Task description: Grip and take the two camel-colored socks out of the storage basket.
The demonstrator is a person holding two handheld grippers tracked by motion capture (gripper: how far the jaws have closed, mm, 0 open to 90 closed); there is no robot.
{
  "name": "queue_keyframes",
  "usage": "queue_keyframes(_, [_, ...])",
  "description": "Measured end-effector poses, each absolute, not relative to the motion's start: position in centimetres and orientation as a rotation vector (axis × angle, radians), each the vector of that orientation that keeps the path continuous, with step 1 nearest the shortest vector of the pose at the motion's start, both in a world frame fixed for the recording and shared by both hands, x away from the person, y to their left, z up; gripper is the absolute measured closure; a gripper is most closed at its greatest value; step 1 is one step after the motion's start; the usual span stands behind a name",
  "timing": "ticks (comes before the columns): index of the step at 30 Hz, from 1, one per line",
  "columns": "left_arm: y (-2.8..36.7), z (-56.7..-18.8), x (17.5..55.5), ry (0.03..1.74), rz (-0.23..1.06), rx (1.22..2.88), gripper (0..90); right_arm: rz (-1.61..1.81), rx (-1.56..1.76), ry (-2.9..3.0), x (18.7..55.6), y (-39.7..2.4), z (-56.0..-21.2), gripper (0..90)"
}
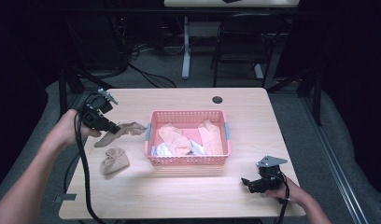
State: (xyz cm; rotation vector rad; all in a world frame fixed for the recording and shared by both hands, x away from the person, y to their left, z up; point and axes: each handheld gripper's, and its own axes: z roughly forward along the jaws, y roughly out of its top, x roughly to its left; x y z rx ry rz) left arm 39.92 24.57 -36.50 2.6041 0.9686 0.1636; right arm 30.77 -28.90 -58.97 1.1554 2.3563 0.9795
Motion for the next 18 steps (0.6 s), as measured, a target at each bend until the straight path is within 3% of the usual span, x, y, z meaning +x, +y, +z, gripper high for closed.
queue_keyframes(12, [26.4,-41.1,40.1,1.053,0.068,2.641,86.2,0.979,1.155,2.355,30.8,-28.9,-59.0,0.0])
queue_keyframes(18, [27.3,-45.7,40.6,1.132,-0.039,2.638,86.2,0.979,1.155,2.355,30.8,-28.9,-59.0,0.0])
